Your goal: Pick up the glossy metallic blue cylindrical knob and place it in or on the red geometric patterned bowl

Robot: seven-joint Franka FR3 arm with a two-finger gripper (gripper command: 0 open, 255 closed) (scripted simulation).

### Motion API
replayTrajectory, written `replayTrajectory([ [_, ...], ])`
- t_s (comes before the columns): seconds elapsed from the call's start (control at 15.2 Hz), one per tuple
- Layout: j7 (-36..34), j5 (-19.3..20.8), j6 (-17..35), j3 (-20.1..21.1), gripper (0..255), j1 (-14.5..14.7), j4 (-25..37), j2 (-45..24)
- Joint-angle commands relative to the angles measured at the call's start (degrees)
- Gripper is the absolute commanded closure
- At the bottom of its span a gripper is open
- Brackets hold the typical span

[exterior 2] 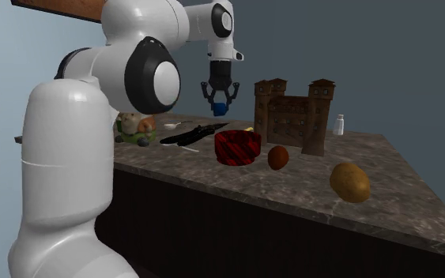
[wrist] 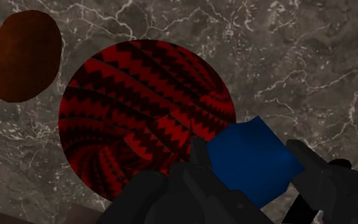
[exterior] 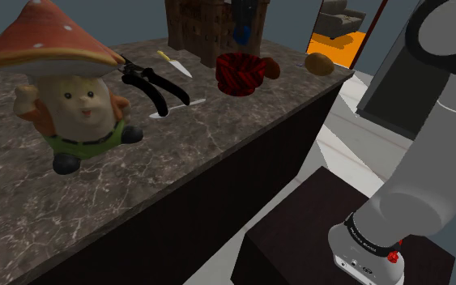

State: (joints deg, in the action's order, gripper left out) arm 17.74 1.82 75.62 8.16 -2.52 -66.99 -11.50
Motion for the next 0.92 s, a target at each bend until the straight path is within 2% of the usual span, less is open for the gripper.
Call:
replayTrajectory([
  [0.0, 2.2, 0.5, -2.1, -0.8, 255, -1.0, 6.4, -4.3],
  [0.13, 4.1, 1.1, -5.0, -1.4, 255, -1.8, 14.6, -9.6],
  [0.2, 5.4, 1.6, -8.1, -1.9, 255, -2.2, 22.7, -14.6],
  [0.46, 5.4, 1.0, -1.9, -1.8, 255, -3.0, 11.9, -10.0],
  [0.86, 5.4, 0.5, 5.0, -1.8, 255, -3.5, 1.2, -6.2],
])
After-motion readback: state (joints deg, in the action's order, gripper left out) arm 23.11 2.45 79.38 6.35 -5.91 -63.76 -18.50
